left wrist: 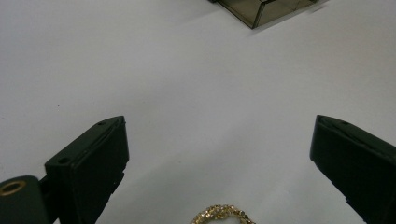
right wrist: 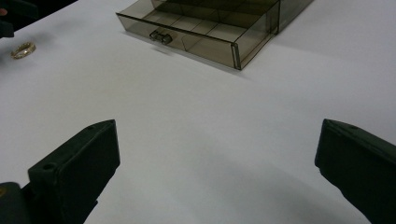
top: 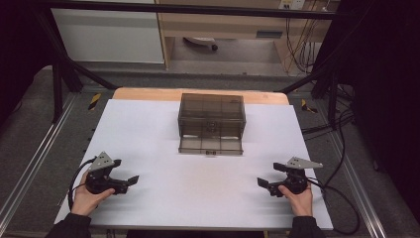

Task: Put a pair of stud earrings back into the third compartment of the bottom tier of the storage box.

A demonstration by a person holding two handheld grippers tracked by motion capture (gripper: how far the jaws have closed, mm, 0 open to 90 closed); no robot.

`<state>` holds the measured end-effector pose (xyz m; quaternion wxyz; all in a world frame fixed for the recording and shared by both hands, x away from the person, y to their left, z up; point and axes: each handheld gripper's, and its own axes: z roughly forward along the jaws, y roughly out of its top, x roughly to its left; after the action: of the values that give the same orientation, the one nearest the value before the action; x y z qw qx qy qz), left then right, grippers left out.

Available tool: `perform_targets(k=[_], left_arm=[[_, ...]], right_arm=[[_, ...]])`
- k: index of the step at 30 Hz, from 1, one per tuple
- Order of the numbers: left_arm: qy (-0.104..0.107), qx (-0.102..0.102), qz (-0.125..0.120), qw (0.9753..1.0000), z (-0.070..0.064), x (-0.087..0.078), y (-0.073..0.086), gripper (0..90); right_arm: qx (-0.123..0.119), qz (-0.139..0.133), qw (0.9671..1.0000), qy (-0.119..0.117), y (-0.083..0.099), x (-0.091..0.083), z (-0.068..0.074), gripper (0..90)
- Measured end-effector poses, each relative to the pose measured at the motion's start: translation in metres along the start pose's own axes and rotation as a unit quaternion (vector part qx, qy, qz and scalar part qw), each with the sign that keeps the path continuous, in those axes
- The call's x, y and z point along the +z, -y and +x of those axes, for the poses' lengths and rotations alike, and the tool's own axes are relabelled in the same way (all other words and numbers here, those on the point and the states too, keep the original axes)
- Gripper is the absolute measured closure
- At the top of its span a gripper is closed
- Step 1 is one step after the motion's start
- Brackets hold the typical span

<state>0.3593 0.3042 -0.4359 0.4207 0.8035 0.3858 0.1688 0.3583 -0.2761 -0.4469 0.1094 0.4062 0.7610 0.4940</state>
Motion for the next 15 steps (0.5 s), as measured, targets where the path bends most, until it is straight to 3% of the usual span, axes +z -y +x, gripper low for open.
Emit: perform_targets(k=[15], left_arm=[[-0.017, -0.011, 0.01, 0.9997, 0.0061, -0.0058, 0.002, 8.8]], right_arm=[[-0.003, 0.007, 1.0, 0.003, 0.0006, -0.0006, -0.0001, 0.6]])
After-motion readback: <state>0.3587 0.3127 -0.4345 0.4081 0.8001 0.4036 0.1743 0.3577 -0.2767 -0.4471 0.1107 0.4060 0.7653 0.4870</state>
